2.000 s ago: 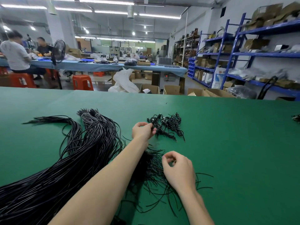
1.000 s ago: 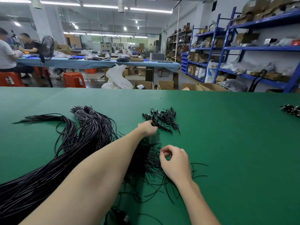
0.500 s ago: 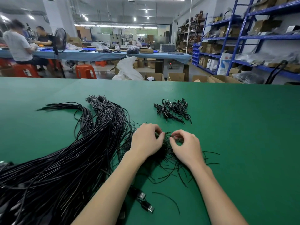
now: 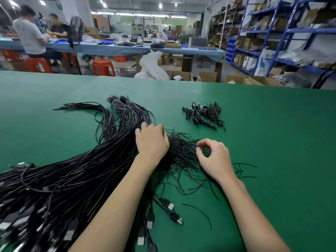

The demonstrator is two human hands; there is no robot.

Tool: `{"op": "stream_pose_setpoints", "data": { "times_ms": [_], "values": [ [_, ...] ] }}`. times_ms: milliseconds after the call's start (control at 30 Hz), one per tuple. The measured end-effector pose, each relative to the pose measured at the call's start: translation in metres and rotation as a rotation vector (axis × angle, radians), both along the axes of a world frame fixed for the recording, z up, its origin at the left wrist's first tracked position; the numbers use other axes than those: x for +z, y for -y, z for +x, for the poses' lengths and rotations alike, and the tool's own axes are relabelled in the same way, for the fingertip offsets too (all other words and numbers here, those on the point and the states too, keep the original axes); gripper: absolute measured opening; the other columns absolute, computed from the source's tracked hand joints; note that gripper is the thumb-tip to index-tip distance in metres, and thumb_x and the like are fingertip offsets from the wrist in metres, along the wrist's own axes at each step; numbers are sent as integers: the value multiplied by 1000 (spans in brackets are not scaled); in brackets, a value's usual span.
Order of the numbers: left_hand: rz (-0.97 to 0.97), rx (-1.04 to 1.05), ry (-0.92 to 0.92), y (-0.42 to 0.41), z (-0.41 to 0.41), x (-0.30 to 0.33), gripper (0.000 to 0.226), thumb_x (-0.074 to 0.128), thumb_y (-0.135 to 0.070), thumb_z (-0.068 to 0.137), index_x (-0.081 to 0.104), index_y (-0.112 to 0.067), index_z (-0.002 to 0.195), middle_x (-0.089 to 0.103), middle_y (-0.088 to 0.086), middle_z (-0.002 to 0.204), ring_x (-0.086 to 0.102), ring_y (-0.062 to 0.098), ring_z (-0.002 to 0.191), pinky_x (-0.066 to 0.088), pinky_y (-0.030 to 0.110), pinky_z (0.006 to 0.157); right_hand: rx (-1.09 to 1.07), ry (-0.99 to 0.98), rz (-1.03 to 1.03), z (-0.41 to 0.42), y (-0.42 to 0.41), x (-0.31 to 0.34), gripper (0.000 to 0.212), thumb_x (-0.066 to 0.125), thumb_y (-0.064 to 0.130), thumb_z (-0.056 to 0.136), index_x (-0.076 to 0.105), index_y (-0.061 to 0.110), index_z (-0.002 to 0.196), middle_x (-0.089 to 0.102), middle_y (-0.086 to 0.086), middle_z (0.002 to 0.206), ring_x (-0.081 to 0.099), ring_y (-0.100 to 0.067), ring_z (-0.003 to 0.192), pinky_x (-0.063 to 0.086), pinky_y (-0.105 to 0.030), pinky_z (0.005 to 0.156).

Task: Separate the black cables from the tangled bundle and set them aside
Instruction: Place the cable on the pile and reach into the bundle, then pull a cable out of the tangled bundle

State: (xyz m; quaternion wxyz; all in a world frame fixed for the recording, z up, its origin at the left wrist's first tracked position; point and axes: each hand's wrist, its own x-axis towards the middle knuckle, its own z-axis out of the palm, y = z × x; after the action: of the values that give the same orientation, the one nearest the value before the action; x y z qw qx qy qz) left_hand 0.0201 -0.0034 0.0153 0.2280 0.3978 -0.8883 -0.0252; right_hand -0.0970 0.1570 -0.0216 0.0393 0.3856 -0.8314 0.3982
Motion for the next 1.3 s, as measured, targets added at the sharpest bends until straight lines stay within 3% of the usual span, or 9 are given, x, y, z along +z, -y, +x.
{"op": "stream_pose_setpoints", "data": {
  "times_ms": [133,300,767,900,1000,1067,1133,1200,1300],
  "values": [
    [-20,135,206,17,10,-4,32,49,-36,97,61,-18,121,54,9,135,35,33,133,30,49,107,66,-20,28,9,7,0,9,62,27,96,69,31,101,66,17,99,51,-8,105,39,-26,85],
    [-55,176,358,24,14,-8,40,53,-34,93,59,-16,127,45,10,140,30,32,135,25,48,111,82,-13,12,13,8,-1,10,63,28,95,70,31,100,67,19,98,52,-7,105,38,-24,85],
    [-1,126,383,25,13,-7,34,53,-33,90,67,-15,115,46,9,138,31,32,132,24,49,109,143,-5,-26,20,13,2,10,64,26,95,69,35,95,63,27,94,53,-5,103,33,-12,82],
    [288,82,25,28,11,11,34,48,-32,92,72,-9,98,56,9,123,42,31,123,31,48,107,177,85,-139,29,14,13,6,67,32,93,73,34,93,70,22,85,62,2,90,43,-10,75],
    [719,-43,-368,29,9,21,27,54,-29,92,73,-11,88,59,3,80,54,23,79,45,34,82,328,321,-131,44,20,27,19,69,51,84,74,33,91,76,12,81,65,-1,70,53,-15,68],
    [919,-98,-525,27,9,24,15,59,-25,91,67,-16,82,49,1,69,43,19,62,36,30,67,413,446,-21,57,28,31,38,68,62,77,74,34,101,76,14,85,66,-5,70,58,-28,73],
    [1005,-152,-535,26,10,26,22,59,-25,92,64,-19,72,46,3,73,38,17,64,31,33,63,435,456,73,72,37,29,44,71,61,79,71,34,114,72,24,83,60,7,62,50,-25,70],
    [1085,-243,-510,22,8,28,38,51,-31,101,69,-20,69,61,0,86,46,16,78,35,35,73,449,479,99,81,43,24,40,73,53,85,70,33,119,69,22,77,57,7,58,47,-25,69],
    [1165,-367,-414,15,10,33,46,48,-34,104,77,-21,70,75,-10,103,55,13,99,40,33,85,426,516,64,85,45,19,28,74,48,86,72,31,109,69,13,73,58,0,58,50,-27,67]
  ]
}}
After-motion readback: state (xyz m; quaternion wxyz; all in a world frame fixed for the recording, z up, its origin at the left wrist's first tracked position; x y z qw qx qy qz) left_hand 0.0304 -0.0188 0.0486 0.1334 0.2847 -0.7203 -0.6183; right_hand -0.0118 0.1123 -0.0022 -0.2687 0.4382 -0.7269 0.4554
